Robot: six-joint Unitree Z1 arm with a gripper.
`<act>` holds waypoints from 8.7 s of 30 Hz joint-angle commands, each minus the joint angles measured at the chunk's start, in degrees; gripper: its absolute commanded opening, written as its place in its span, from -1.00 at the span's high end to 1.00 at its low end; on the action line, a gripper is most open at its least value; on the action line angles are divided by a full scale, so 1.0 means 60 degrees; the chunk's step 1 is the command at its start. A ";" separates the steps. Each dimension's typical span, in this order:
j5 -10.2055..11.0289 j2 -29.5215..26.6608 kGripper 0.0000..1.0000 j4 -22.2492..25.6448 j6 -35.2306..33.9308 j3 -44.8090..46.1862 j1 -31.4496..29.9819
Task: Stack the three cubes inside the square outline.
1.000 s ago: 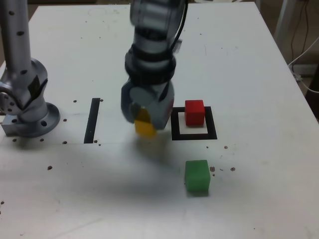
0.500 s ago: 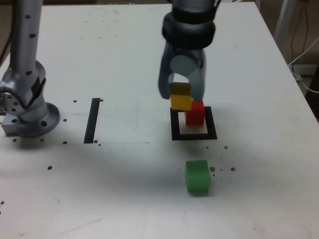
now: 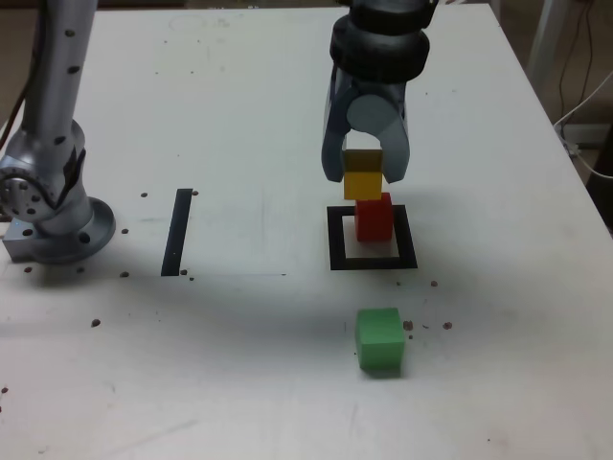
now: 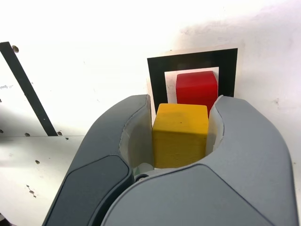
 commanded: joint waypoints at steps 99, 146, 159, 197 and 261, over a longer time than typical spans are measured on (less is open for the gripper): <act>-0.1012 0.1707 -0.95 0.0335 -0.4124 -0.1293 -0.4755; -0.1116 0.2275 0.58 -0.0589 -0.2956 -0.0984 -0.4100; -0.0107 0.0449 0.58 0.1469 -0.2883 -0.1500 -0.3566; -0.0038 0.0465 0.57 0.1180 -0.1131 -0.1625 -0.0555; -0.0313 -0.4513 -1.00 -0.2162 -0.2012 0.7503 -0.0364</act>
